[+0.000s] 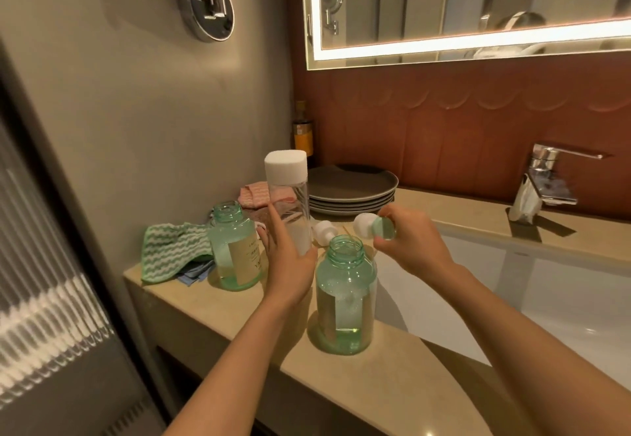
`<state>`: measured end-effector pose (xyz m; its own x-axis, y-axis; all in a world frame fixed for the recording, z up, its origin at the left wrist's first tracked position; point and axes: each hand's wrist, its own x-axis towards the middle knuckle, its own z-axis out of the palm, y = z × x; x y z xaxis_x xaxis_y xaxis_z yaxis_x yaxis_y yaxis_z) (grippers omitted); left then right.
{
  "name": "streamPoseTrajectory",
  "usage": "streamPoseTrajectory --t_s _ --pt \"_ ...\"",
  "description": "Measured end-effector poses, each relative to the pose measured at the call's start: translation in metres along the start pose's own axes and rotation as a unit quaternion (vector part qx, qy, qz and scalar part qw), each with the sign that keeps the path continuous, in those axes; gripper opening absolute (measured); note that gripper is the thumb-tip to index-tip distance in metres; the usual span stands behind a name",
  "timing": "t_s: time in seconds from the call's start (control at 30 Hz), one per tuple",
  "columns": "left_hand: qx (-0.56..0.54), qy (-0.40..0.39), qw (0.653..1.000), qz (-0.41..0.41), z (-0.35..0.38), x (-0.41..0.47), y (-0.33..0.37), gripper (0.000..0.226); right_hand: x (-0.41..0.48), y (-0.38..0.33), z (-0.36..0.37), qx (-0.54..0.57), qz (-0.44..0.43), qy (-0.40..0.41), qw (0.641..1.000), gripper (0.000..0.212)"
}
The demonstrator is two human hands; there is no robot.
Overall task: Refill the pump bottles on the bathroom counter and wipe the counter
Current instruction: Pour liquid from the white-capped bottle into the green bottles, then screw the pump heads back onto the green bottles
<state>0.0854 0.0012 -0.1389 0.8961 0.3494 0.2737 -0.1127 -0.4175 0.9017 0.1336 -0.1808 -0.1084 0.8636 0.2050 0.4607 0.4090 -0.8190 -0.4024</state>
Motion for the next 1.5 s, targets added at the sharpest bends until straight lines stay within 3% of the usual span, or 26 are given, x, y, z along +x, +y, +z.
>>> streamPoseTrajectory --t_s 0.13,0.27,0.4,0.53,0.63,1.07,1.17,1.27,1.5 --pt "-0.022 0.014 1.000 0.011 -0.006 -0.021 0.008 0.082 -0.006 -0.003 -0.028 0.018 -0.019 0.059 0.998 0.035" --pt "-0.093 0.082 0.992 0.038 -0.017 -0.039 0.028 0.052 -0.010 -0.013 -0.062 0.035 -0.042 0.129 0.990 0.034" --pt "-0.102 0.129 0.977 0.134 -0.027 -0.055 0.061 0.030 -0.016 -0.029 -0.101 0.041 -0.080 0.187 0.978 0.032" --pt "-0.052 0.070 0.967 0.238 -0.030 -0.073 0.104 0.040 -0.023 -0.052 -0.141 0.083 -0.129 0.226 0.962 0.026" --pt "-0.015 0.039 0.968 0.246 -0.028 -0.079 0.121 0.060 -0.027 -0.070 -0.162 0.112 -0.156 0.255 0.948 0.030" --pt "-0.024 -0.016 0.999 0.032 0.009 -0.089 0.048 0.118 -0.009 -0.110 -0.160 0.160 -0.210 0.246 0.933 0.036" --pt "-0.079 -0.030 0.996 -0.012 0.016 -0.090 0.023 0.110 -0.004 -0.107 -0.143 0.152 -0.211 0.230 0.938 0.037" --pt "-0.060 -0.045 0.997 -0.004 0.016 -0.090 0.014 0.098 -0.003 -0.101 -0.129 0.147 -0.201 0.211 0.945 0.038" --pt "-0.003 -0.036 0.999 0.030 0.013 -0.092 0.003 0.098 -0.010 -0.090 -0.100 0.170 -0.179 0.130 0.960 0.034"
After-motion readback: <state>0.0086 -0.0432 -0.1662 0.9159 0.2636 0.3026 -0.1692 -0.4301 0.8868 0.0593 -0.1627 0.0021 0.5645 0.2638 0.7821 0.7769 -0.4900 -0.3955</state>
